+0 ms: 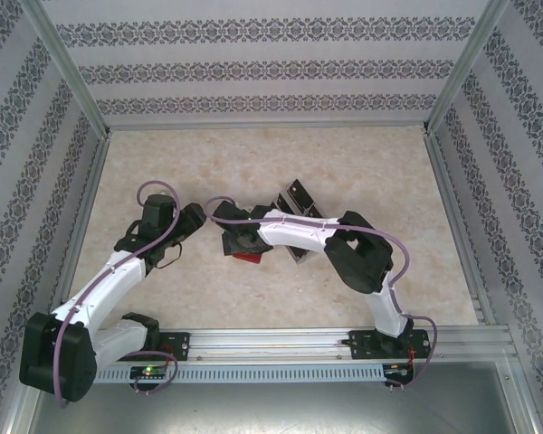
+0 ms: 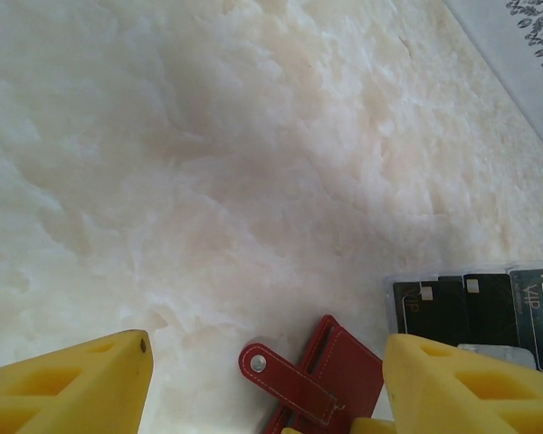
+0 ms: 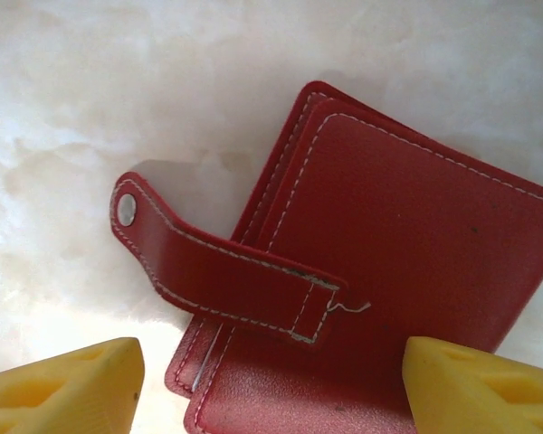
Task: Put the credit cards into the card holder
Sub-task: Open the card holder at the center of the table.
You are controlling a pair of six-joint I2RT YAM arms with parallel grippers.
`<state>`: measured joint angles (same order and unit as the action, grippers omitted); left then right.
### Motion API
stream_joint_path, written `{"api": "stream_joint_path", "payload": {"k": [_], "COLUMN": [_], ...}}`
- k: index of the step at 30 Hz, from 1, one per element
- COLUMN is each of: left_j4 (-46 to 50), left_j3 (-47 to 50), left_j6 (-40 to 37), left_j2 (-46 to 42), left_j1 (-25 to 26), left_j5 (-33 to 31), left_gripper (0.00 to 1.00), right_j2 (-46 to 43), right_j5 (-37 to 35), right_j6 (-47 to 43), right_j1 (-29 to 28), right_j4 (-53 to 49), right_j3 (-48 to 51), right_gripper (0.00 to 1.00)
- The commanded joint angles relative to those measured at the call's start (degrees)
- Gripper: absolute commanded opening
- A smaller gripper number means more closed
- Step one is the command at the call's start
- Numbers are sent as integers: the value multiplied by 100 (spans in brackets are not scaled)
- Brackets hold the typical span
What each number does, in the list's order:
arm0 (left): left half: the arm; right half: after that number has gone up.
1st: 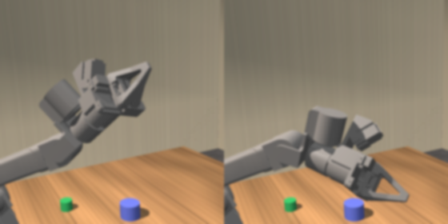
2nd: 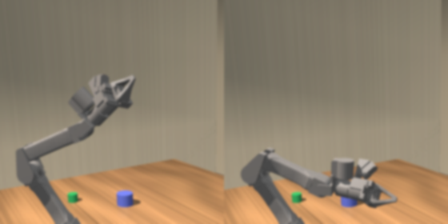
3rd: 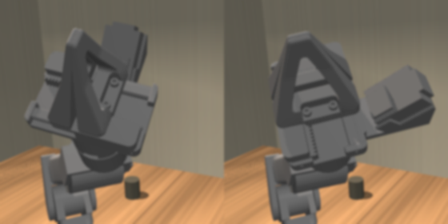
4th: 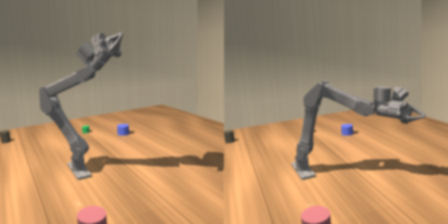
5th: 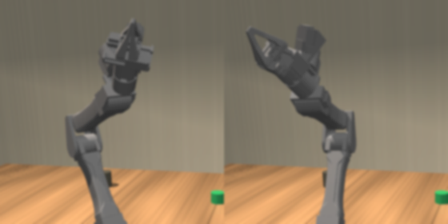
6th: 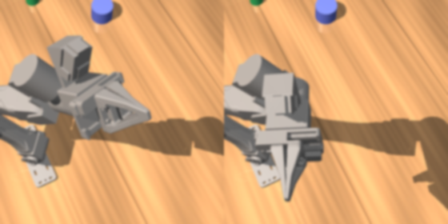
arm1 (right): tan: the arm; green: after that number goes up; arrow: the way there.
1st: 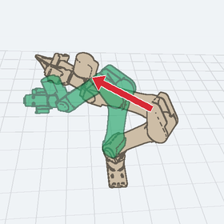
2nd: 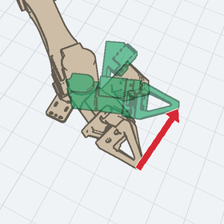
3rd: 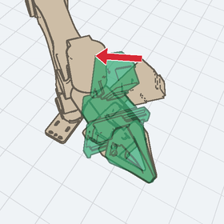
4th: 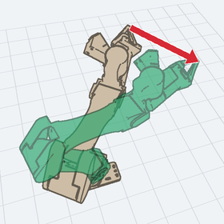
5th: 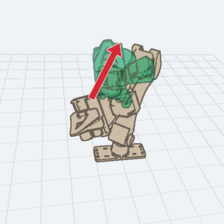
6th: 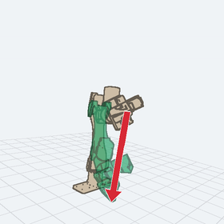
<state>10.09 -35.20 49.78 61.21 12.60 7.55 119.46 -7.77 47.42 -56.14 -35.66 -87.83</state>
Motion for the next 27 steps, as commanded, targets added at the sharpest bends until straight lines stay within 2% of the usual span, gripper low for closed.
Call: {"api": "stream_joint_path", "payload": {"k": [1, 16, 19, 27], "left_j4": [17, 57, 59, 138], "left_j3": [-185, -90, -86, -104], "left_j6": [58, 49, 67, 24], "left_j2": [-127, -191, -181, -161], "left_j1": [-87, -144, -149, -148], "left_j5": [152, 242, 248, 297], "left_gripper": [69, 70, 70, 72], "right_j2": [203, 670, 709, 502], "right_j5": [-148, 13, 3, 32], "right_j6": [-5, -109, -109, -188], "right_j1": [-56, -73, -77, -76], "right_j4": [-415, -467, -462, -320], "right_j3": [-186, -355, -366, -299], "right_gripper": [73, 62, 55, 26]}}
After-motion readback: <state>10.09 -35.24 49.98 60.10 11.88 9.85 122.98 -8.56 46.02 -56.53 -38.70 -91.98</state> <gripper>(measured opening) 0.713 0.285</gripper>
